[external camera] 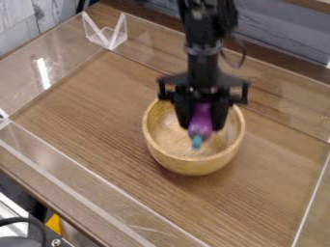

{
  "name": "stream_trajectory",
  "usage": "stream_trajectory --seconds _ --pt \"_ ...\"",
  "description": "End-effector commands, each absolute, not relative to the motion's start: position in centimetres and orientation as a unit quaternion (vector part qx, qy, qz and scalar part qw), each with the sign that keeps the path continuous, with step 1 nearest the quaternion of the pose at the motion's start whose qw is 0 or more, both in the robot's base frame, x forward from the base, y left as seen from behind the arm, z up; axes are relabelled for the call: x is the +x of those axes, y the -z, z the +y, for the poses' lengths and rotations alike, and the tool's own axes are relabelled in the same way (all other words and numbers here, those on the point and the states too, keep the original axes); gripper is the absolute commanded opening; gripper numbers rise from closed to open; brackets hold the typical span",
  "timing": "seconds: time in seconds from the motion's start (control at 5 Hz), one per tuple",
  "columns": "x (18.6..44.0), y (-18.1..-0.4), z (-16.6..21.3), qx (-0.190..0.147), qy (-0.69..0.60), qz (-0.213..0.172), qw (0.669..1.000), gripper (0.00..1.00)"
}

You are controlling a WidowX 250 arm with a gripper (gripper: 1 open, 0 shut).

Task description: Remove the purple eggplant from inside the brown bowl and put it on the table

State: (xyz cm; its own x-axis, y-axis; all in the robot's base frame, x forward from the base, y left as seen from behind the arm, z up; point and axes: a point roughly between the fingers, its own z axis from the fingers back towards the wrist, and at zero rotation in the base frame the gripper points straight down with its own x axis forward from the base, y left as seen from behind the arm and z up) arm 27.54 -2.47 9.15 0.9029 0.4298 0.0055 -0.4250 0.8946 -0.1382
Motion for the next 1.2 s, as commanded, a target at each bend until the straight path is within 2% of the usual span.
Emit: stream_trajectory --seconds 0.0,0.2,0.6,1.0 --pt "27.2 -13.6 -0.8 -0.094 -0.228 -0.050 0.968 0.00" --pt "25.6 -14.3 2.7 -0.091 -0.227 -0.051 0.968 0.00" --pt "21.4 -11.6 8.4 -0.076 -0.209 -0.057 0.973 0.00" --pt "19.4 -8.1 9.2 -0.061 -0.194 -0.058 0.977 0.00"
